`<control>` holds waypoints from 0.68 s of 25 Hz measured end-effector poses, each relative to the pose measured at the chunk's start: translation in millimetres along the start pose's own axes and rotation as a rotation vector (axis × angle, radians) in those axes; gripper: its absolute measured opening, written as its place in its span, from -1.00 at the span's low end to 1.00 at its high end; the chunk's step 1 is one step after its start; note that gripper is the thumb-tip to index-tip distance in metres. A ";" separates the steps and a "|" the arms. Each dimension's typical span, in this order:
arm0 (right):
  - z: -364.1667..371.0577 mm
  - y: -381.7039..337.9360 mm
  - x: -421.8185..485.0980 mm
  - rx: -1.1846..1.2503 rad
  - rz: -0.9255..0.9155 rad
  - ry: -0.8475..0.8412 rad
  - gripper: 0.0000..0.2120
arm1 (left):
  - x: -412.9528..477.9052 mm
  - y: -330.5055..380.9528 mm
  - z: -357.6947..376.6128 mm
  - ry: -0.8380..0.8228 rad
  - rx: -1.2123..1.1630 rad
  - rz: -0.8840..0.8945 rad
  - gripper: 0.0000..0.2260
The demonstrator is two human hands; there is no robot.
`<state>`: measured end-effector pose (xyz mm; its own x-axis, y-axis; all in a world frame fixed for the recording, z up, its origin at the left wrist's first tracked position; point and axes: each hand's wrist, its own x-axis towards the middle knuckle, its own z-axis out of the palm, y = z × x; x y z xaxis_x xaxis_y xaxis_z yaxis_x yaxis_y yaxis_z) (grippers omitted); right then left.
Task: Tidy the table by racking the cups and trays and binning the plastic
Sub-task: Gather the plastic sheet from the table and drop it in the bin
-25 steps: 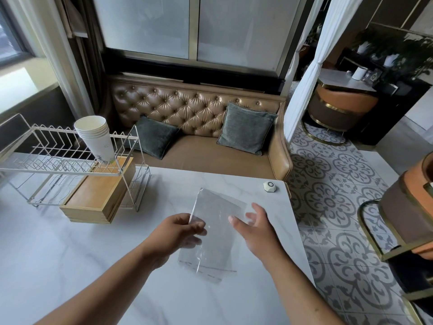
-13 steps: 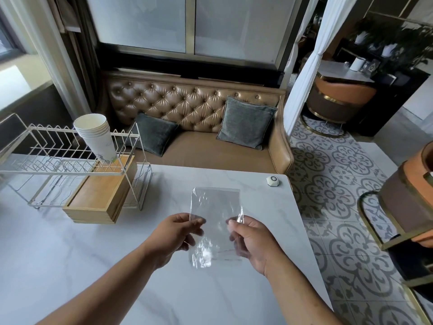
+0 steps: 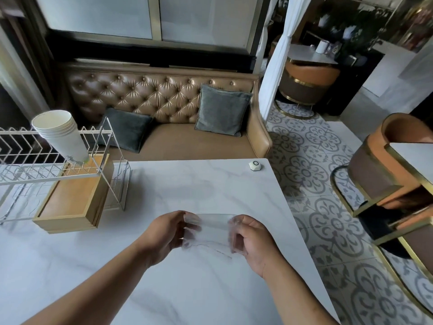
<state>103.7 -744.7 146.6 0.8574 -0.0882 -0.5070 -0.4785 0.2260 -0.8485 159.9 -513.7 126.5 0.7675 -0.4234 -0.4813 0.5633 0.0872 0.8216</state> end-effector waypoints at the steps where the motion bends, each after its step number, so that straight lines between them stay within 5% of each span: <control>1: -9.3 2.9 0.0 -0.015 -0.008 0.011 -0.75 | 4.0 -1.6 4.1 -0.037 0.007 -0.038 -0.66; 4: -48.3 12.8 0.6 -0.085 -0.003 0.027 -0.74 | 15.8 -8.1 28.2 -0.059 0.208 -0.047 -0.84; 7: -96.0 21.8 -1.7 -0.222 0.034 0.064 -0.70 | 28.4 -21.9 66.8 0.042 0.611 0.113 -0.69; 10: -142.6 26.6 -5.3 -0.487 -0.023 0.119 -0.76 | 40.5 -30.5 115.1 0.122 1.012 0.270 -0.84; 14: -186.9 29.5 -8.2 -0.861 -0.116 0.000 -0.73 | 62.7 -41.6 185.4 0.058 1.199 0.343 -0.90; 17: -214.8 40.0 -5.2 -1.135 -0.246 0.069 -0.92 | 84.0 -58.4 237.9 -0.032 1.247 0.410 -0.89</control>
<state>39.4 -943.6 82.7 0.9552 -0.0695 -0.2876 -0.2255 -0.8003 -0.5556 118.7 -768.9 110.7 0.7973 -0.5877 -0.1378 -0.3799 -0.6660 0.6420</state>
